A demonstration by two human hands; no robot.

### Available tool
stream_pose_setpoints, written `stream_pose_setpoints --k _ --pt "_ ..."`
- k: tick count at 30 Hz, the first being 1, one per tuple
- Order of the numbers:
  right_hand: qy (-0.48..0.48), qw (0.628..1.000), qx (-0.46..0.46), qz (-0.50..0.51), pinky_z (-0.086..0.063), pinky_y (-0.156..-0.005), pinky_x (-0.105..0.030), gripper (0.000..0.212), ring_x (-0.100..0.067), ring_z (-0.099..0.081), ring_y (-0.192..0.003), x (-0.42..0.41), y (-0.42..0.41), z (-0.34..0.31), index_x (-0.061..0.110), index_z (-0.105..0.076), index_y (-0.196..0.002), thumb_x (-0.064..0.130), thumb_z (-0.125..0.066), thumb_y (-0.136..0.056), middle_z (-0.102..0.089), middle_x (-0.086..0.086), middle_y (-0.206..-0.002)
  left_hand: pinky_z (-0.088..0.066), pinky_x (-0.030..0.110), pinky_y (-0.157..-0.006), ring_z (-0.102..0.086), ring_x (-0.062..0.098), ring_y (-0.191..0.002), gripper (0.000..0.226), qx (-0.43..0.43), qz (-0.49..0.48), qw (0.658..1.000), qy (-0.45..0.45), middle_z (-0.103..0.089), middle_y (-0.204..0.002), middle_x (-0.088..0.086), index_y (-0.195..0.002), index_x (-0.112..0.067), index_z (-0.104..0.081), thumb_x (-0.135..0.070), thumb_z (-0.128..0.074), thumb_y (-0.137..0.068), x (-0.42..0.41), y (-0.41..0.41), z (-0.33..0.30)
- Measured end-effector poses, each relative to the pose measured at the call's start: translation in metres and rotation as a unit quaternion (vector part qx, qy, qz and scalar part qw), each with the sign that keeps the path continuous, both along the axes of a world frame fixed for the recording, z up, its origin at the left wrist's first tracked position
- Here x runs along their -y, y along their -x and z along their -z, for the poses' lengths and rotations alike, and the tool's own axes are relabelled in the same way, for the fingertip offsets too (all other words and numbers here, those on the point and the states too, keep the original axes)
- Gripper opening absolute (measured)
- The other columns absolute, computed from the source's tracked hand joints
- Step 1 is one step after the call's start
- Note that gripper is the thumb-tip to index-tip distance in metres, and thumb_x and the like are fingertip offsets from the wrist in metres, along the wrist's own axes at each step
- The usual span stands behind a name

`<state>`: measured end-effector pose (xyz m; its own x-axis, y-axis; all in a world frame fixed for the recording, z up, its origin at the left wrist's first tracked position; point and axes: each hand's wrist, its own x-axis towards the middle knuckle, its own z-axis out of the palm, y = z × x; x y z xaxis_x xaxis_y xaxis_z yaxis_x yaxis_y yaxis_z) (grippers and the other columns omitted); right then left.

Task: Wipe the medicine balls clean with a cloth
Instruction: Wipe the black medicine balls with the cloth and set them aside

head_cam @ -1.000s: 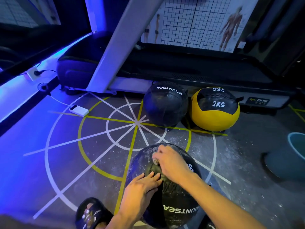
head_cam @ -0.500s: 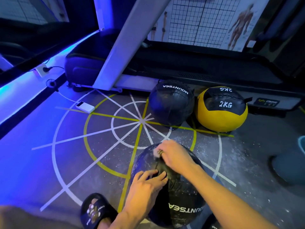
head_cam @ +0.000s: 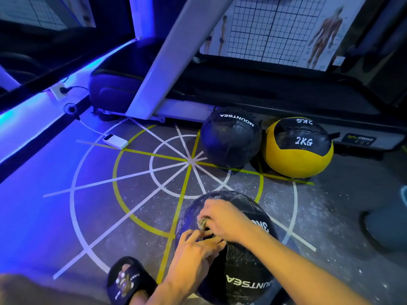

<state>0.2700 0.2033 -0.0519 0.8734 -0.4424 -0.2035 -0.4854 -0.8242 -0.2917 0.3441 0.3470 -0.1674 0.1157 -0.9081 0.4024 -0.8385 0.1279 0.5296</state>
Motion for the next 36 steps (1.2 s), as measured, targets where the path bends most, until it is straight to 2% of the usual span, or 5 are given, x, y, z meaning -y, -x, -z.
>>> stream_pose_setpoints --k 6,11,17,26,36 --pt "-0.010 0.959 0.102 0.263 -0.046 -0.081 -0.021 0.013 -0.010 -0.064 -0.096 0.043 0.029 0.008 0.036 -0.072 -0.099 0.027 -0.063 -0.099 -0.061 0.009 -0.105 -0.016 0.010 -0.113 -0.054 0.007 -0.130 0.027 -0.097 -0.004 0.994 -0.055 -0.063 -0.133 -0.024 -0.123 -0.050 -0.070 -0.050 -0.058 -0.099 -0.007 -0.003 0.017" --pt "-0.067 0.988 0.067 0.126 -0.047 -0.091 -0.027 0.015 -0.004 -0.053 -0.101 -0.003 0.033 0.003 0.038 -0.070 -0.102 0.030 -0.058 -0.101 -0.052 0.020 -0.105 -0.020 0.009 -0.107 -0.051 -0.011 -0.121 0.027 -0.041 -0.003 0.998 -0.043 -0.055 -0.129 -0.046 -0.119 -0.052 -0.070 -0.056 -0.055 -0.097 -0.002 -0.010 -0.006" --pt "-0.037 0.938 0.117 0.324 -0.038 -0.066 -0.011 0.009 -0.002 -0.061 -0.094 0.037 0.074 0.010 0.043 -0.065 -0.102 0.034 -0.064 -0.099 -0.058 0.014 -0.105 -0.025 0.012 -0.106 -0.055 -0.012 -0.117 0.027 -0.053 -0.014 0.998 -0.022 -0.057 -0.123 -0.048 -0.114 -0.054 -0.072 -0.062 -0.053 -0.097 -0.004 -0.014 -0.009" --pt "-0.056 0.917 0.239 0.313 -0.046 -0.089 -0.017 0.029 -0.001 -0.057 -0.101 -0.019 0.069 0.031 0.030 -0.070 -0.126 0.028 -0.066 -0.097 -0.057 0.020 -0.107 -0.031 0.025 -0.103 -0.055 -0.005 -0.118 0.040 0.093 -0.005 0.992 -0.083 -0.056 -0.137 -0.033 -0.118 -0.049 -0.070 -0.054 -0.078 -0.080 0.004 -0.025 -0.037" --pt "-0.061 0.844 0.154 0.510 -0.052 -0.074 -0.027 0.016 -0.004 -0.060 -0.076 0.006 0.121 0.046 0.025 -0.074 -0.108 0.021 -0.061 -0.100 -0.072 0.007 -0.105 -0.013 0.016 -0.116 -0.040 -0.013 -0.136 0.039 0.029 0.000 0.996 -0.090 -0.038 -0.146 -0.046 -0.133 -0.055 -0.059 -0.060 -0.044 -0.098 -0.012 -0.027 -0.024"
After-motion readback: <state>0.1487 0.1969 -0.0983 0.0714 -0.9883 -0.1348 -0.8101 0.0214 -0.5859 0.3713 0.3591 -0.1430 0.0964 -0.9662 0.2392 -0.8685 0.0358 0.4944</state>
